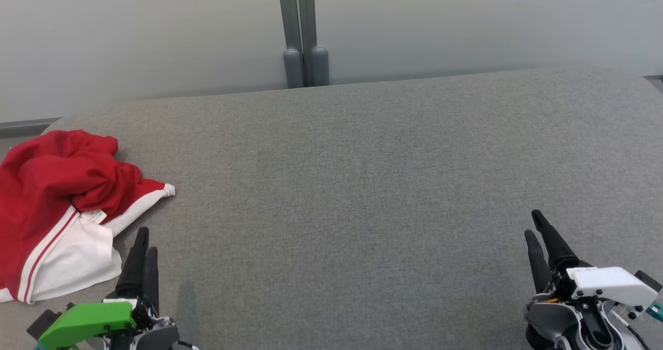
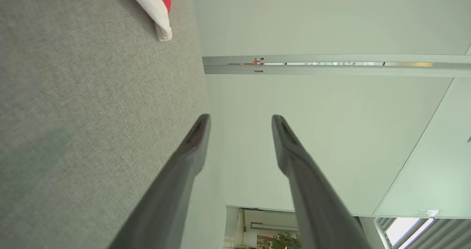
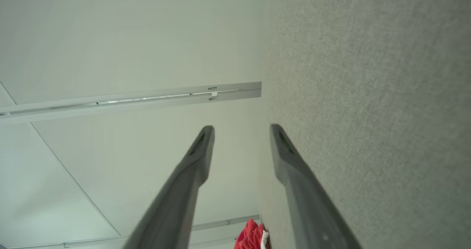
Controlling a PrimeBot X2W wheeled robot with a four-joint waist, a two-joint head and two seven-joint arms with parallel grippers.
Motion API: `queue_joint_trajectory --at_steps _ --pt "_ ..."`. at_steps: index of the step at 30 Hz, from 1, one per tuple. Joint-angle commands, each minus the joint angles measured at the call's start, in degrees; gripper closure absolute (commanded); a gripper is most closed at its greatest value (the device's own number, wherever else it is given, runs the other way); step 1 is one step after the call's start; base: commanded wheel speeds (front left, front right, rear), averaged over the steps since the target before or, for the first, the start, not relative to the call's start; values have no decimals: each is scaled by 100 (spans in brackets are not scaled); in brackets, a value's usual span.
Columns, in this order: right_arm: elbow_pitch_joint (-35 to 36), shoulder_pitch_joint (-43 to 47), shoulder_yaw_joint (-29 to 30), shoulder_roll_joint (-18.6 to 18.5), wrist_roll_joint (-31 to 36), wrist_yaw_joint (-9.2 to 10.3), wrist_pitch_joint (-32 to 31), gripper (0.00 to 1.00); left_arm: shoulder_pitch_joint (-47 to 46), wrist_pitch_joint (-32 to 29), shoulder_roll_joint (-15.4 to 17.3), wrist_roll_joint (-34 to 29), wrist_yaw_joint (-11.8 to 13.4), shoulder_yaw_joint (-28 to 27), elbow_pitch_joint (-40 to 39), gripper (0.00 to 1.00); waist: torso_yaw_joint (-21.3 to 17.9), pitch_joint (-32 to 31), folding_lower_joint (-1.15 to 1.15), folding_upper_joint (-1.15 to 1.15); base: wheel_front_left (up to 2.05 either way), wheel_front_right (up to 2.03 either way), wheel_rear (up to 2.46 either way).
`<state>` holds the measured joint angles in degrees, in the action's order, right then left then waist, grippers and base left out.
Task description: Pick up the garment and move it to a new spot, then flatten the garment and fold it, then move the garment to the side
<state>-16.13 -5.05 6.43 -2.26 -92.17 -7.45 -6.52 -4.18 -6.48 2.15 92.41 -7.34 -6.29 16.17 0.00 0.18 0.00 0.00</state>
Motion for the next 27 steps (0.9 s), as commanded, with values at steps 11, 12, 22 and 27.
queue_joint_trajectory --at_steps 11,12,22,27 --pt "268 -92 -292 -18 -65 -1 331 0 -24 331 18 -215 -4 132 -234 0 12 5 0 0 0 0 0" --pt "290 -98 -311 -19 -43 -1 355 0 -23 355 19 -260 -4 139 -251 0 12 5 0 0 0 0 0" --pt "506 -150 -440 -27 379 -2 606 0 -7 604 29 -1080 -6 113 -429 0 16 12 0 0 0 0 0" --pt "673 -189 -479 -30 793 -3 725 0 -3 724 34 -1540 -7 41 -600 0 19 22 0 0 0 0 0"
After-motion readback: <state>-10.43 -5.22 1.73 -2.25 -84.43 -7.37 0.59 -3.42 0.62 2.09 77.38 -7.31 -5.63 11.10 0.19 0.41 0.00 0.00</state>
